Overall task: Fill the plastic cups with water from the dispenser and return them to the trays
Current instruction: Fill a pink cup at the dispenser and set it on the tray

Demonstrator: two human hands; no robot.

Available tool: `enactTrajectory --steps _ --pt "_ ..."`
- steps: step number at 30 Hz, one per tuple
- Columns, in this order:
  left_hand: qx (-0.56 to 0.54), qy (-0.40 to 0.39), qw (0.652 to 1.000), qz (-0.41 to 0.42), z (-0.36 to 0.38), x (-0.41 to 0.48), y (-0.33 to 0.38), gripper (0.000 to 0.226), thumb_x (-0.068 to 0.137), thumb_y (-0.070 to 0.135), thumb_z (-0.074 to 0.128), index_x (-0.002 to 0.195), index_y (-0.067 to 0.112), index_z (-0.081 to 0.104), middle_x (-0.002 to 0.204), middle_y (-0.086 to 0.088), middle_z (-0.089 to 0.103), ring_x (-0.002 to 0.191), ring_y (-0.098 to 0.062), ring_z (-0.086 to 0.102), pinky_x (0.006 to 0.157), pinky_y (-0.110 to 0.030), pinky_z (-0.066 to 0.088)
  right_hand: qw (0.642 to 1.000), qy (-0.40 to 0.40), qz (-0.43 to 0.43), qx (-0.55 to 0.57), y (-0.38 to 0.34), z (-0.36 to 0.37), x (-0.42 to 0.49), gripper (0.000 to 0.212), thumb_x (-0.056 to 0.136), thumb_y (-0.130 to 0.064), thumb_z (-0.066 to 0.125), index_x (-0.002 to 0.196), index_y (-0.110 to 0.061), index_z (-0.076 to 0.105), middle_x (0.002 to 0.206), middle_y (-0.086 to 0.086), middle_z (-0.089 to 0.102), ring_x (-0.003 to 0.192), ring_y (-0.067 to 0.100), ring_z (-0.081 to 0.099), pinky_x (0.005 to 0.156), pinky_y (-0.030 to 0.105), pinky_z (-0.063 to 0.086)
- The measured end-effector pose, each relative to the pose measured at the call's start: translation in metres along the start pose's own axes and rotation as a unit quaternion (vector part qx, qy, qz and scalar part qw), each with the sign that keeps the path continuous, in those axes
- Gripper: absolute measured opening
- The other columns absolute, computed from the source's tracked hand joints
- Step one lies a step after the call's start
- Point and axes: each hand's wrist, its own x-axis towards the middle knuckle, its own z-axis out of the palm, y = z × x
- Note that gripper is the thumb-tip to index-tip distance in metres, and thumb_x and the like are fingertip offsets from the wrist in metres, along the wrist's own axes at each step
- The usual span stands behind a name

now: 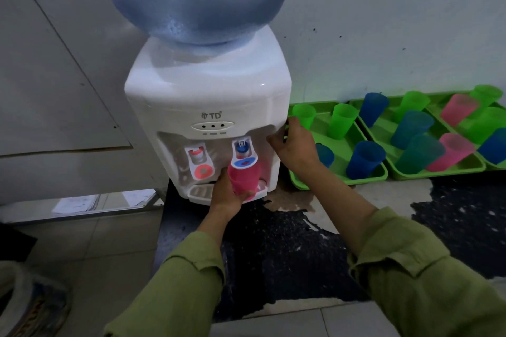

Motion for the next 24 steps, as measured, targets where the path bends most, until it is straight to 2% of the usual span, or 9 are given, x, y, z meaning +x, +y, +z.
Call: enactTrajectory --steps 4,6,9,11,15,17,21,23,24 --pt "-0.012 0.006 1.000 0.001 0.000 -0.001 0.004 0.079 0.062 0.004 0.082 0.130 0.004 0.041 0.131 -0.014 0.053 0.121 -0.029 0.051 0.101 -0.034 0.040 0.997 0.057 -0.001 -0.049 -0.013 -0.004 -0.011 0.038 0.085 -0.024 0.062 0.109 0.000 0.046 0.111 0.016 0.052 0.095 0.032 0.054 0.067 0.036 0.041" --pt "-0.011 0.004 1.000 -0.007 0.000 -0.002 0.006 0.079 0.062 0.003 0.082 0.130 0.004 0.041 0.132 -0.015 0.052 0.121 -0.029 0.050 0.102 -0.033 0.039 0.995 0.074 -0.009 -0.073 -0.018 -0.008 -0.019 0.034 0.086 -0.033 0.061 0.104 -0.006 0.051 0.104 0.011 0.056 0.089 0.027 0.055 0.064 0.033 0.038" --pt "0.000 -0.003 1.000 -0.005 -0.001 -0.001 0.007 0.078 0.062 0.004 0.082 0.129 0.005 0.041 0.131 -0.013 0.053 0.119 -0.028 0.051 0.093 -0.025 0.039 0.997 -0.037 0.008 -0.061 -0.025 -0.010 -0.023 0.049 0.088 -0.050 0.054 0.076 -0.003 0.061 0.073 0.012 0.065 0.069 0.030 0.059 0.058 0.038 0.043" --pt "0.007 -0.006 1.000 -0.006 -0.002 -0.001 0.007 0.077 0.063 0.006 0.081 0.129 0.007 0.042 0.130 -0.012 0.054 0.117 -0.027 0.053 0.088 -0.022 0.037 0.993 -0.114 0.023 -0.033 -0.028 -0.006 -0.024 0.060 0.086 -0.055 0.053 0.074 0.003 0.066 0.074 0.017 0.070 0.065 0.032 0.063 0.065 0.042 0.051" --pt "0.010 -0.006 1.000 -0.014 -0.001 -0.001 0.006 0.077 0.062 0.006 0.082 0.128 0.007 0.042 0.130 -0.013 0.054 0.118 -0.029 0.053 0.098 -0.031 0.042 0.979 -0.185 0.077 0.023 -0.030 -0.002 -0.025 0.038 0.086 -0.040 0.062 0.076 -0.004 0.069 0.078 0.011 0.072 0.047 0.012 0.050 0.053 0.027 0.044" --pt "0.010 -0.004 1.000 -0.019 0.000 -0.001 0.006 0.077 0.062 0.007 0.083 0.128 0.007 0.043 0.130 -0.013 0.054 0.119 -0.028 0.052 0.101 -0.032 0.041 0.971 -0.204 0.109 0.055 -0.028 0.000 -0.023 0.031 0.086 -0.033 0.064 0.081 -0.003 0.069 0.077 0.010 0.068 0.048 0.011 0.046 0.049 0.022 0.039" --pt "0.001 -0.001 1.000 -0.022 0.000 -0.001 0.005 0.076 0.061 0.006 0.083 0.127 0.006 0.044 0.128 -0.014 0.055 0.118 -0.029 0.053 0.101 -0.038 0.043 0.971 -0.204 0.114 0.055 -0.019 0.008 -0.020 0.027 0.086 -0.026 0.064 0.085 0.001 0.069 0.084 0.016 0.067 0.070 0.020 0.056 0.063 0.028 0.043" --pt "-0.021 0.003 0.999 -0.031 0.002 0.001 0.003 0.073 0.062 -0.002 0.080 0.125 0.005 0.044 0.125 -0.014 0.056 0.112 -0.028 0.056 0.091 -0.037 0.052 0.975 -0.196 0.099 0.023 -0.012 0.014 -0.020 0.026 0.086 -0.027 0.064 0.085 -0.001 0.068 0.084 0.015 0.068 0.074 0.021 0.058 0.064 0.028 0.042" --pt "-0.038 0.005 0.999 -0.034 0.002 0.001 0.001 0.070 0.064 -0.007 0.077 0.125 0.004 0.044 0.122 -0.012 0.056 0.105 -0.024 0.057 0.080 -0.028 0.055 0.977 -0.189 0.093 0.009 -0.007 0.019 -0.021 0.026 0.085 -0.028 0.065 0.083 -0.002 0.068 0.082 0.015 0.067 0.074 0.022 0.058 0.062 0.028 0.042"
